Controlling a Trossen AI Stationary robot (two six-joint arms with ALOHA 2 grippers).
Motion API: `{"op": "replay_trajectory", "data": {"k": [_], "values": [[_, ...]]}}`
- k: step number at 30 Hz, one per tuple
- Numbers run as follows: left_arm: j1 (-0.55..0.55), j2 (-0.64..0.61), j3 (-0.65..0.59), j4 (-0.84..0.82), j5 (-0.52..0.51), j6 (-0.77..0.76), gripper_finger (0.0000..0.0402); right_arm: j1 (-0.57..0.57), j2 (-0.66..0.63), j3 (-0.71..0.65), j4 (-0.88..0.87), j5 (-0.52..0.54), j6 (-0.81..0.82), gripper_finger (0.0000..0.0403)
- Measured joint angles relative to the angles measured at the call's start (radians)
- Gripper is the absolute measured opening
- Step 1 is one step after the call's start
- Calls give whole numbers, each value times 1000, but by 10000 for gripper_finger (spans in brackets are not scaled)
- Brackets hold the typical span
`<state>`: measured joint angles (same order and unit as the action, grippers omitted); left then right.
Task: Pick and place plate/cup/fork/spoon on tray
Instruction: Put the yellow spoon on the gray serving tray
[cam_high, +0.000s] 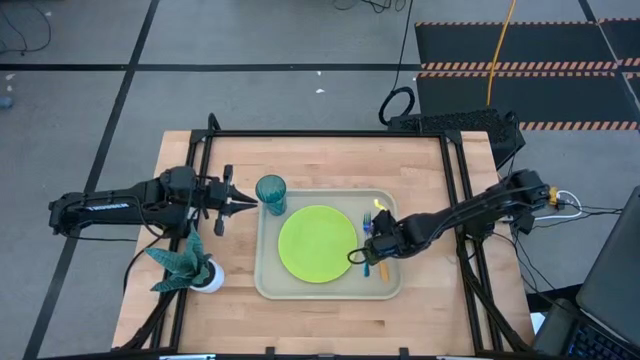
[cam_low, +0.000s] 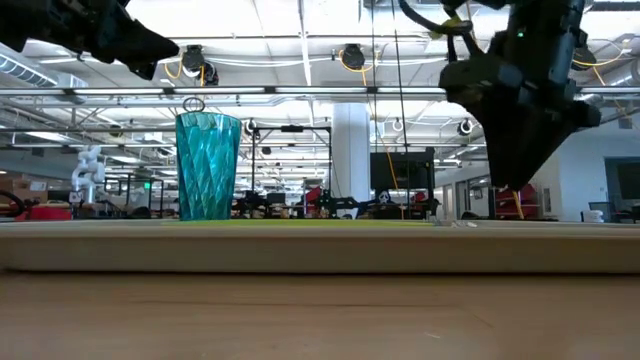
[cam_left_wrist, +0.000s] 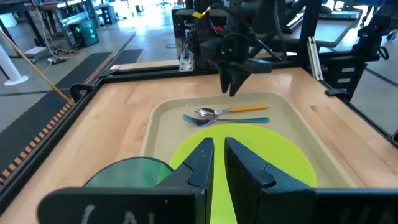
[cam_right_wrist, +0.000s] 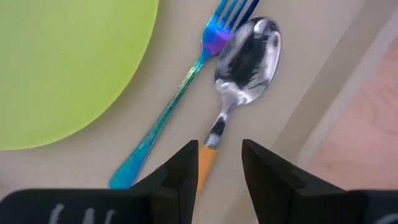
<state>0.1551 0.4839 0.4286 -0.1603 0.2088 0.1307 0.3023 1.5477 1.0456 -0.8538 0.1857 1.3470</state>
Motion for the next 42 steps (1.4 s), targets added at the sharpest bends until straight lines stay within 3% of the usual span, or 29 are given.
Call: {"op": "replay_trajectory", "data": {"k": [15, 21, 24, 29, 42], "values": [[0, 0, 0, 14, -11, 45, 42, -25, 352, 419, -499, -187, 64, 114], [1, 0, 0, 14, -11, 52, 42, -27, 360, 421, -509, -181, 115, 114], [1, 0, 0, 14, -11, 65, 42, -27, 360, 421, -505, -121, 135, 114], [1, 0, 0, 14, -11, 74, 42, -32, 359, 390, -411, -89, 134, 114], [1, 0, 0, 15, -10, 74, 42, -34, 360, 301, -301, -109, 152, 114]]}}
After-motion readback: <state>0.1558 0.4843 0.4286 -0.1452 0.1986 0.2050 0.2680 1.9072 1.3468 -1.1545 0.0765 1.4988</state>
